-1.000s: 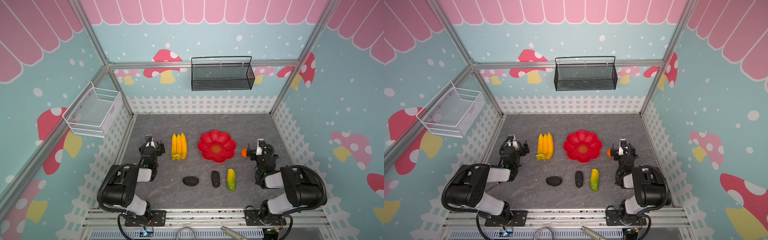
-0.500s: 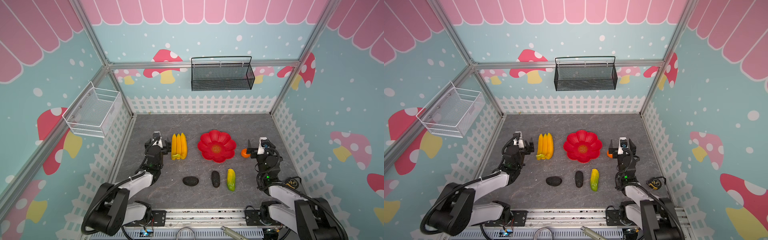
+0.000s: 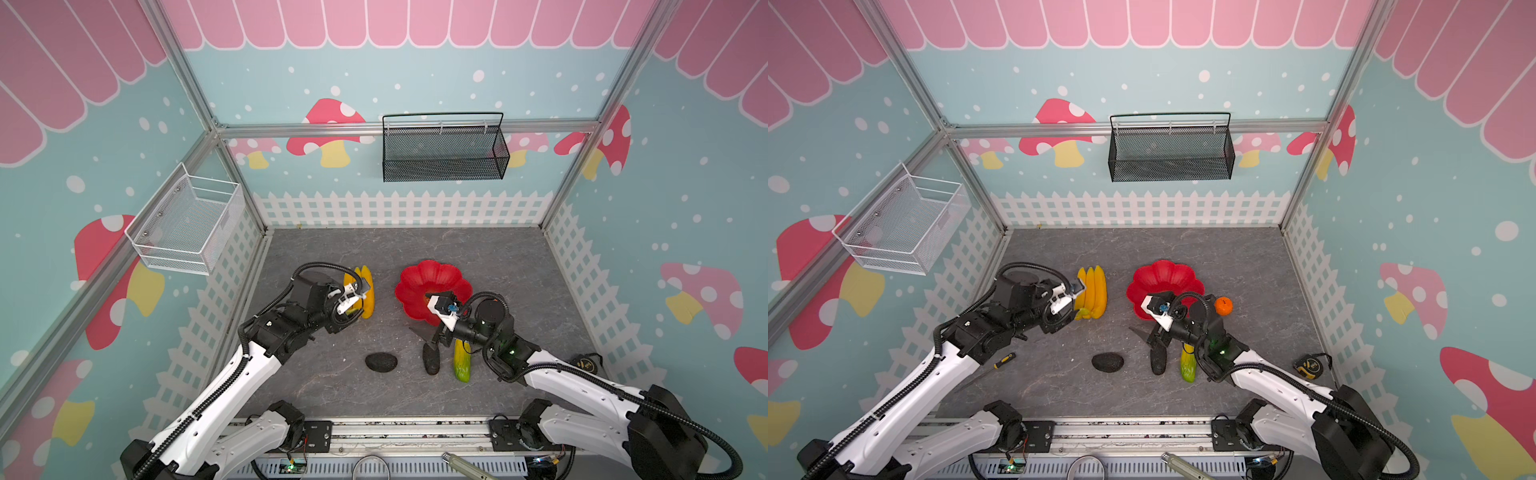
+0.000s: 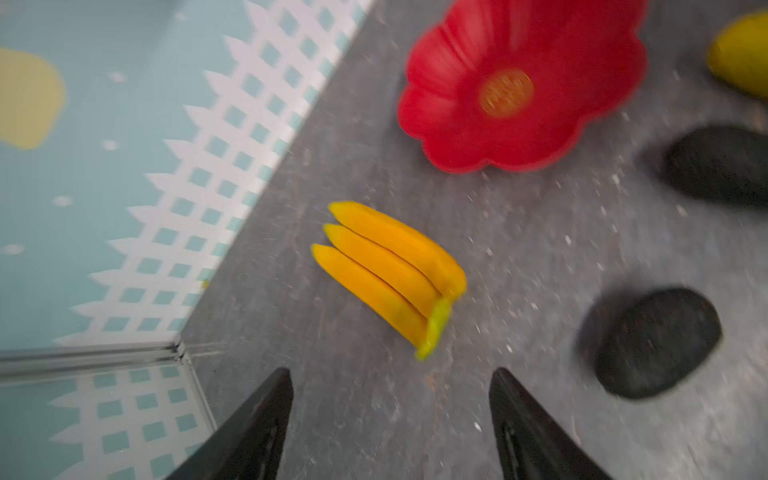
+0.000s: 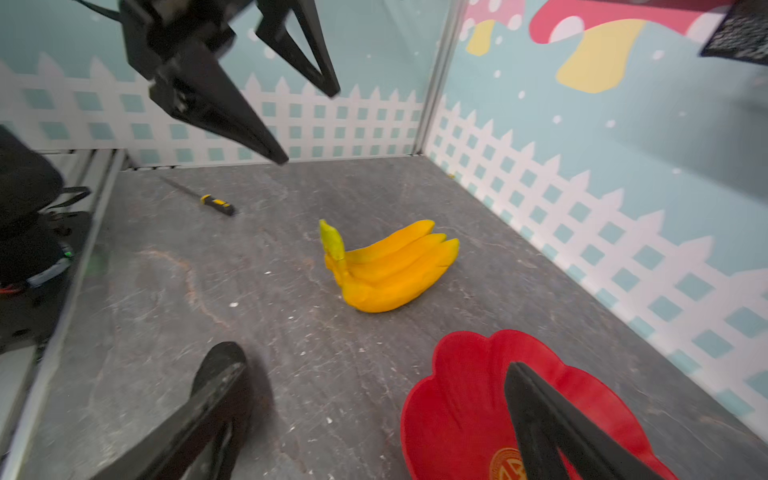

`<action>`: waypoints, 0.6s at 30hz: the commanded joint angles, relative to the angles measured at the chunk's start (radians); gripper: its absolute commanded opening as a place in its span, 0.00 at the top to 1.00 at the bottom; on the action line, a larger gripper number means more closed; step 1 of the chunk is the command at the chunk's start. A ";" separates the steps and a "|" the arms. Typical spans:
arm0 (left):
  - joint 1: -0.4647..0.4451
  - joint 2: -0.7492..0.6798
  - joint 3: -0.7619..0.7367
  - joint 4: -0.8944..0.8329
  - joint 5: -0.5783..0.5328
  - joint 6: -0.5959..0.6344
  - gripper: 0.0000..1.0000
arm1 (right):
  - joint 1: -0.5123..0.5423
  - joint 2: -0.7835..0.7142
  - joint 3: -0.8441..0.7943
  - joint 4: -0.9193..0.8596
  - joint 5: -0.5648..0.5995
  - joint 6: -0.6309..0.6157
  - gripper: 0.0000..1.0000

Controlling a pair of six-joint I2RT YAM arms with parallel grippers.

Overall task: Place and organize the fake fruits in the fruit bowl
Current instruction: 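Grasp the banana bunch by its green stem with the left gripper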

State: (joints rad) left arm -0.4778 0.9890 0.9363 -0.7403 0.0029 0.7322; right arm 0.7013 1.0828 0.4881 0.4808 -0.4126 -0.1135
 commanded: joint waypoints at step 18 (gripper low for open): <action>0.117 0.317 0.009 0.132 0.197 0.262 0.39 | 0.003 0.009 -0.047 0.061 -0.229 -0.038 0.02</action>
State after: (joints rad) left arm -0.3717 1.2873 0.9272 -0.6590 0.1589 0.9440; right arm 0.7013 1.0946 0.4450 0.5274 -0.6094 -0.1272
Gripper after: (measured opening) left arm 0.609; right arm 0.979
